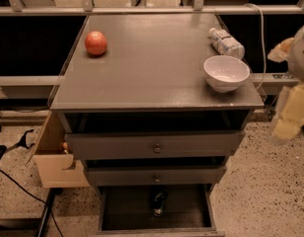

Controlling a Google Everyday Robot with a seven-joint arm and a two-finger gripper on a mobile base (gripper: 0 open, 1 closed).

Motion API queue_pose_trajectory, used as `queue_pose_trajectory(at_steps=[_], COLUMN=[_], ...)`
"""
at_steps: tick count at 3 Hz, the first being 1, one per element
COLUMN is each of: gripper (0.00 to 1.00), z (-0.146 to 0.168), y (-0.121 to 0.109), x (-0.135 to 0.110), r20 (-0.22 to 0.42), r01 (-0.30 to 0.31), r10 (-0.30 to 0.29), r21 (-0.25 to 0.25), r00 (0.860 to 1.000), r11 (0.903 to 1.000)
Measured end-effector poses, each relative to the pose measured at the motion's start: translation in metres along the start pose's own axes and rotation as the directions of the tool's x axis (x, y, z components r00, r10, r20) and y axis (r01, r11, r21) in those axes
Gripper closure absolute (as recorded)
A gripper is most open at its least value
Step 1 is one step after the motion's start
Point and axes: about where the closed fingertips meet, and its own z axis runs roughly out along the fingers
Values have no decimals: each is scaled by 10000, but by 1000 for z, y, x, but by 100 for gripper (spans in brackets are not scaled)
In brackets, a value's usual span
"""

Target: Close bottom drawer

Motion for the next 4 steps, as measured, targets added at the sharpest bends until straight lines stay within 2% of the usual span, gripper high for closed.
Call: queue_pose_trajectory(at_steps=[2, 4], gripper=[0, 0], z=[57, 127], y=[56, 108], x=[24, 50], r20=[646, 1633], r01=[-562, -1198], r10=[574, 1294], r21=[-202, -673], r00=[9963, 9781], r11=[9982, 9905])
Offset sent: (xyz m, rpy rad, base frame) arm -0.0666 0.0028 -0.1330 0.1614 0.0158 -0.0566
